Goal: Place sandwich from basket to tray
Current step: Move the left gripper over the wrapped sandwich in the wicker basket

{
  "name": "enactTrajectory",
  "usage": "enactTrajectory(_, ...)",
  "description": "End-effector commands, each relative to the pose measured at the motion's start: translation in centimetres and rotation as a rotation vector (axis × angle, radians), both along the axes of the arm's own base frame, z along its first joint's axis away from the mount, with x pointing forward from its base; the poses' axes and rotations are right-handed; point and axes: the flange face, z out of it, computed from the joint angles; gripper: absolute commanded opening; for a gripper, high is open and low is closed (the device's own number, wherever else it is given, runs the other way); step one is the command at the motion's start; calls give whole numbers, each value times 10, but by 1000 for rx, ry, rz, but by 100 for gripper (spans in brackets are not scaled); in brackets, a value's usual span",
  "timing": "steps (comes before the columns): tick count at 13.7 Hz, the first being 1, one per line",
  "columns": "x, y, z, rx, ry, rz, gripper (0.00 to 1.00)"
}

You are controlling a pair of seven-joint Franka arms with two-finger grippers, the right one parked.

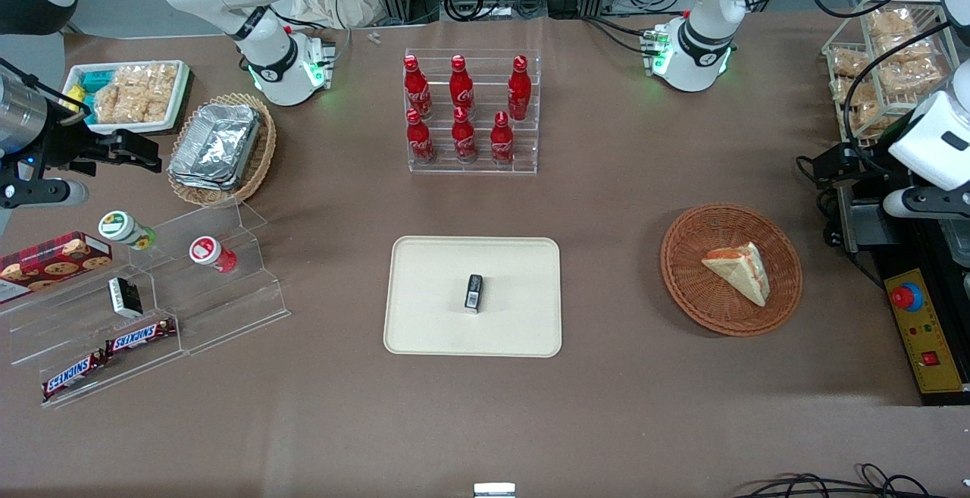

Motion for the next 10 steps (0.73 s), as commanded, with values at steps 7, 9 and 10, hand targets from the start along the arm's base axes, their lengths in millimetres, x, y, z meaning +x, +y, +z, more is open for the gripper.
enactTrajectory(7, 19, -2, -32, 19, 40, 224, 100)
enactTrajectory(9, 23, -6, -51, 22, 20, 354, 100)
enactTrajectory(10, 22, -6, -67, 27, 25, 387, 100)
